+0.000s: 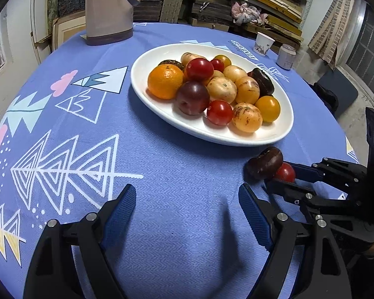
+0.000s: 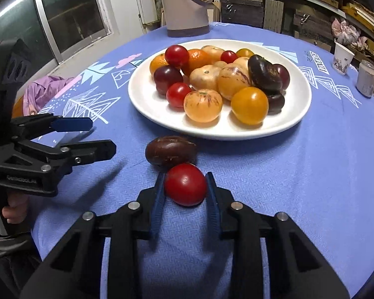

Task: Organize fruits
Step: 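Grasp a red tomato with the right tool while the left tool grasps a dark brown fruit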

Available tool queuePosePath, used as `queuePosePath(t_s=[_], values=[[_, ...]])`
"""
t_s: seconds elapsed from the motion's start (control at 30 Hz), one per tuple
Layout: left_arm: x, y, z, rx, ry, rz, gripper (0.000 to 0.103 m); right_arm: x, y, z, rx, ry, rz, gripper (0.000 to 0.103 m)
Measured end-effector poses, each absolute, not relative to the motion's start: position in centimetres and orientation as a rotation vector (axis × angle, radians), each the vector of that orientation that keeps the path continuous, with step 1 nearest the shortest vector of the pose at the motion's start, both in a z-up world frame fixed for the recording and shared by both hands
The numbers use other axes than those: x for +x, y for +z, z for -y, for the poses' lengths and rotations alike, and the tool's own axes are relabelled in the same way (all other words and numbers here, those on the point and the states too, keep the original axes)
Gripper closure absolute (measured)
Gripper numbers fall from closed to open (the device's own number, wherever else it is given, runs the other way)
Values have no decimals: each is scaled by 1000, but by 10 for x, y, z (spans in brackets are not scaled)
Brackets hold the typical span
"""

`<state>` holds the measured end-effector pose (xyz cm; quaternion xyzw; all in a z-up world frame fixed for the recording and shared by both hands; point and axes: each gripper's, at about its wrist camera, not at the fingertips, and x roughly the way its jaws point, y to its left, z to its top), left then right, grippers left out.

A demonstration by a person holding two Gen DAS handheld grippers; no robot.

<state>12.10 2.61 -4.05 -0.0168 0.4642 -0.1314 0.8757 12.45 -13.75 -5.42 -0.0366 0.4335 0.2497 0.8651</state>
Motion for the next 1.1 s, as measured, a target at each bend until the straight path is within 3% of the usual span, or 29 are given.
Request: queuePosePath(t_s=[1.0, 1.03, 1.1], values=[[130, -59, 70, 178, -406, -972, 18, 91, -60, 211, 110, 505, -870, 72], [131, -59, 72, 189, -396, -970, 19, 91, -60, 210, 107, 506, -870, 72], [130, -59, 75, 214, -385, -946, 42, 90, -60, 210, 107, 506, -869, 72]])
